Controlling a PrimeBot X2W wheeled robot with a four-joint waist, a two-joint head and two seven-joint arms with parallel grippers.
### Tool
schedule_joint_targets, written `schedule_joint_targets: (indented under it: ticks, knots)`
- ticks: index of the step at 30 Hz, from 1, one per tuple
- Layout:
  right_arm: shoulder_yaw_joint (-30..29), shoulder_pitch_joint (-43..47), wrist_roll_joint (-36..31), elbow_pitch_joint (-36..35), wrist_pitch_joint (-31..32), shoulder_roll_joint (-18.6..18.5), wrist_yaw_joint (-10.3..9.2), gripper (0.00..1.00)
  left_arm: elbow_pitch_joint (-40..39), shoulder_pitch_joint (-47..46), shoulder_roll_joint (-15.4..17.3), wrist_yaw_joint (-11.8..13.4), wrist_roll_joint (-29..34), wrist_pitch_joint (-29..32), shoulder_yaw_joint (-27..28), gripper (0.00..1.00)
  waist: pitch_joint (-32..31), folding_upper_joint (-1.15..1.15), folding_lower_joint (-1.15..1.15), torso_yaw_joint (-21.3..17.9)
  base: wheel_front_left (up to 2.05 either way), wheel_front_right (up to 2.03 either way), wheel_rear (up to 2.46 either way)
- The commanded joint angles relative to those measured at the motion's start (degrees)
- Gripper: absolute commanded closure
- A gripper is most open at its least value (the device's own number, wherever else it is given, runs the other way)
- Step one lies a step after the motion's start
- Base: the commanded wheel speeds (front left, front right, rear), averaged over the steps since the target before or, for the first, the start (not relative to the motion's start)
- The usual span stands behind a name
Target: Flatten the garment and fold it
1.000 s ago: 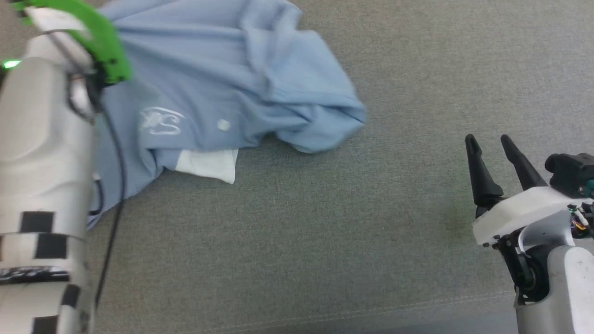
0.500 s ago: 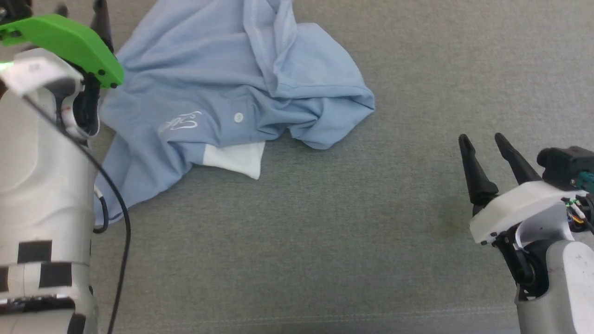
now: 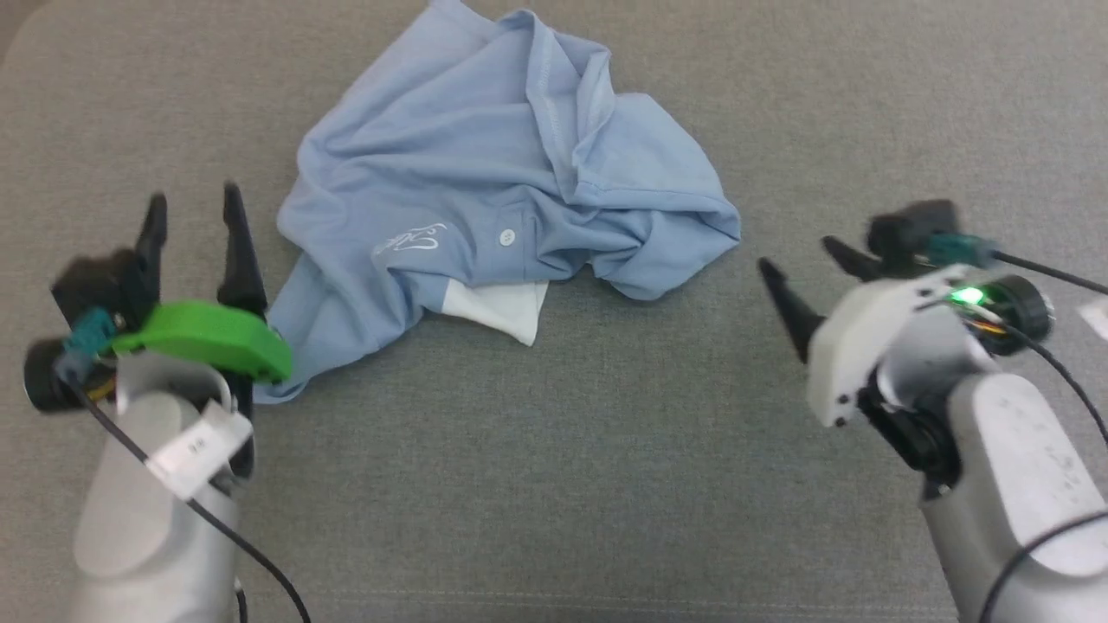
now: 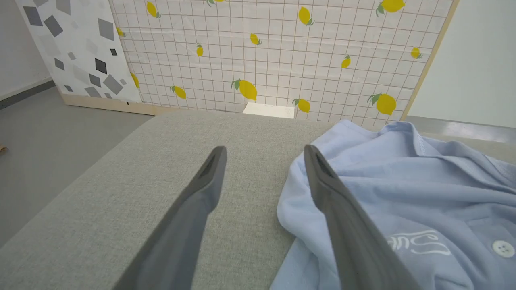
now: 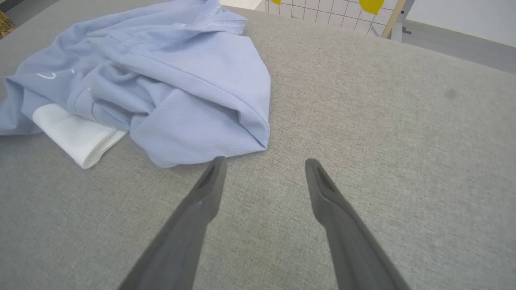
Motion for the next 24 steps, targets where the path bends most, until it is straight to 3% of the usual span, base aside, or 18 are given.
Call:
schedule_joint_targets:
  ticks: [1, 11, 22, 23, 24]
  knots:
    - [1.8, -2.1, -0.1, 0.9, 1.5, -0.1, -0.08, 0.00, -1.0, 1.6, -0.5, 0.4, 0.3, -0.5, 0.1, 0.00, -1.1, 0.00, 0.00, 1.0, 0.00, 0.00, 0.00]
    - [14.3, -17.4, 0.3, 14.7, 13.9, 0.1, -0.08, 0.00, -5.3, 5.8, -3.6, 1.1, -0.9, -0.7, -1.0, 0.00, 0.8, 0.00, 0.00, 5.5, 0.00, 0.00, 0.00]
    - [22.6, -22.1, 1.0, 27.9, 14.8, 0.3, -0.08, 0.00, -4.5, 4.0, -5.0, 0.8, -1.1, -0.6, -2.9, 0.00, 4.0, 0.00, 0.00, 8.8, 0.00, 0.00, 0.00]
    - [22.8, -22.2, 1.7, 28.5, 14.4, 0.2, -0.08, 0.27, -4.4, 4.0, -4.9, 0.8, -1.2, -0.6, -2.9, 0.00, 4.0, 0.00, 0.00, 8.7, 0.00, 0.00, 0.00]
    - [22.7, -22.4, 2.3, 28.9, 13.9, 0.2, -0.08, 0.80, -4.3, 4.1, -4.9, 0.9, -1.3, -0.6, -2.8, 0.00, 3.9, 0.00, 0.00, 8.6, 0.00, 0.00, 0.00]
